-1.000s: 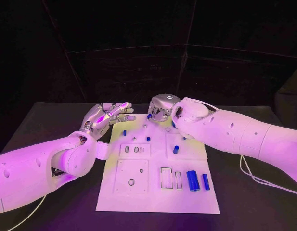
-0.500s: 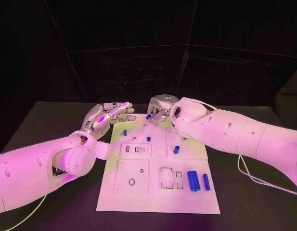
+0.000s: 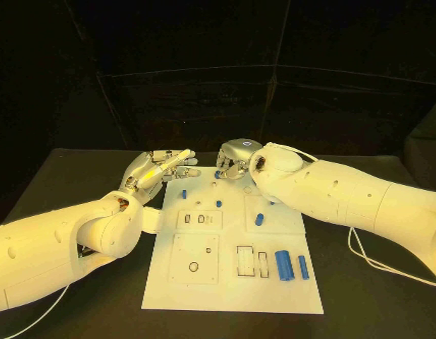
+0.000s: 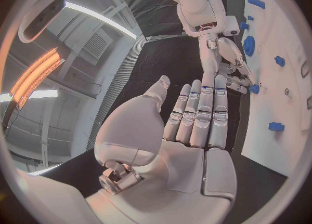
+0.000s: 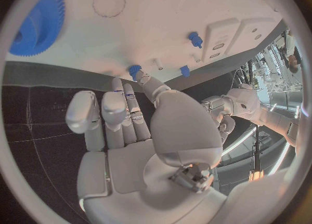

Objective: Assemble the parts on the task board

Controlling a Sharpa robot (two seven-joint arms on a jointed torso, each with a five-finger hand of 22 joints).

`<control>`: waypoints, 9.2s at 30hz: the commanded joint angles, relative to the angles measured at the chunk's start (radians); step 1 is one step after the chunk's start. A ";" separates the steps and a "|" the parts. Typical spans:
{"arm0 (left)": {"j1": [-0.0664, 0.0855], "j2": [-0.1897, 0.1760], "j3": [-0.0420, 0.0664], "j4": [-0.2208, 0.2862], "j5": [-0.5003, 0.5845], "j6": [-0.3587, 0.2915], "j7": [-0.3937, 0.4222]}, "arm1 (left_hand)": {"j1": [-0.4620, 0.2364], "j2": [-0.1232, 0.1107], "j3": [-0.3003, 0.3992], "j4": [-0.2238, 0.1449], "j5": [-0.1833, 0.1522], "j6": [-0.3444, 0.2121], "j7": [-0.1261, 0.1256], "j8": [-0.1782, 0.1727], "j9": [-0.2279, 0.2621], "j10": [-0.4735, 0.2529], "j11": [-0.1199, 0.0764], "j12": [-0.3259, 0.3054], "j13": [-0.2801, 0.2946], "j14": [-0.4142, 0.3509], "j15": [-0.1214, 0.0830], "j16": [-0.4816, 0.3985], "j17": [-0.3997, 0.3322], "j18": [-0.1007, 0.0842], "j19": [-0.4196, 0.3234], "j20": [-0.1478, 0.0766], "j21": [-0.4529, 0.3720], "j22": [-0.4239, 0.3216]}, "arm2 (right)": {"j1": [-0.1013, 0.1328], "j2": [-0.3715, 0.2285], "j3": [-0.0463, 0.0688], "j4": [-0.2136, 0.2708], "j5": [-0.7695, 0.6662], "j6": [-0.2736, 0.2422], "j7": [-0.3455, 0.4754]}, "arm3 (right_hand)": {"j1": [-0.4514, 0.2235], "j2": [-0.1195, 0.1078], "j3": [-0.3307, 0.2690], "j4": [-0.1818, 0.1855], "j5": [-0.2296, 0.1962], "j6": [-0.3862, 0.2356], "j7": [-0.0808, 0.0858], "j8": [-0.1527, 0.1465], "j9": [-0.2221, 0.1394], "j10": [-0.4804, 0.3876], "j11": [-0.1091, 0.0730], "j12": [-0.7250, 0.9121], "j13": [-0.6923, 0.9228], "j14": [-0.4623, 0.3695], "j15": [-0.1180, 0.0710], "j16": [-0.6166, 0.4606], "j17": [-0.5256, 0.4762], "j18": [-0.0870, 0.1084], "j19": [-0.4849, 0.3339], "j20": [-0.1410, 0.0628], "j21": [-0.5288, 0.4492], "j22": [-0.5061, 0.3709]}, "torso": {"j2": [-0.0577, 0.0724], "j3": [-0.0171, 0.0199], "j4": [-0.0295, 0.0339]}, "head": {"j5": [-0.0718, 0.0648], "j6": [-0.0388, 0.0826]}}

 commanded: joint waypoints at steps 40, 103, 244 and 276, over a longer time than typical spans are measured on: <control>0.002 -0.010 0.000 -0.005 -0.006 0.012 0.009 | 0.011 0.005 0.004 -0.012 0.004 0.010 0.000 -0.006 -0.001 0.007 0.001 -0.005 -0.001 0.008 -0.003 -0.008 0.003 0.008 0.007 0.000 -0.004 -0.003 | 0.019 -0.348 -0.001 0.258 0.169 0.127 -0.084 | 0.120 -0.061 -0.323 0.277 0.102 -0.106 -0.021 0.033 0.009 0.023 -0.042 0.621 0.547 0.038 -0.027 0.185 0.247 -0.028 0.075 -0.026 0.068 0.129 | -0.007 0.0061 -0.0186 | -0.013 0.019; 0.002 -0.007 0.000 -0.012 -0.006 0.020 0.004 | 0.014 0.010 0.015 -0.018 0.004 0.011 0.000 -0.008 -0.001 0.009 0.000 -0.007 -0.001 0.010 -0.003 -0.012 0.004 0.008 0.010 -0.001 -0.007 -0.006 | 0.016 -0.300 -0.001 0.302 -0.048 -0.064 -0.140 | 0.213 0.035 -0.276 0.275 0.053 0.016 -0.042 0.105 0.020 0.172 -0.061 1.043 0.991 0.066 -0.039 0.306 0.453 -0.061 0.177 -0.035 0.151 0.296 | -0.007 0.0067 -0.0187 | -0.002 -0.001; 0.001 0.015 -0.001 -0.062 -0.006 0.035 -0.004 | 0.019 0.014 0.033 -0.031 0.004 0.014 -0.002 -0.011 -0.001 0.013 -0.001 -0.011 -0.001 0.014 -0.004 -0.018 0.007 0.008 0.015 -0.002 -0.011 -0.011 | -0.075 -0.458 -0.003 0.218 0.409 0.010 0.198 | 0.234 -0.027 -0.302 0.261 0.105 -0.057 -0.016 0.010 0.009 0.137 -0.036 1.026 1.005 0.065 -0.018 0.312 0.477 -0.060 0.171 -0.015 0.148 0.298 | -0.016 0.0154 -0.0374 | -0.023 -0.002; 0.001 0.015 -0.001 -0.065 -0.006 0.037 -0.007 | 0.019 0.014 0.033 -0.031 0.004 0.014 -0.002 -0.011 -0.001 0.013 -0.001 -0.011 -0.001 0.014 -0.004 -0.018 0.007 0.008 0.015 -0.002 -0.011 -0.011 | -0.085 -0.439 -0.003 0.198 0.418 -0.020 0.202 | 0.241 0.051 -0.256 0.241 0.074 0.085 -0.051 0.078 0.028 0.164 -0.067 1.049 1.032 0.067 -0.041 0.314 0.486 -0.062 0.178 -0.033 0.152 0.307 | -0.017 0.0162 -0.0375 | -0.019 -0.007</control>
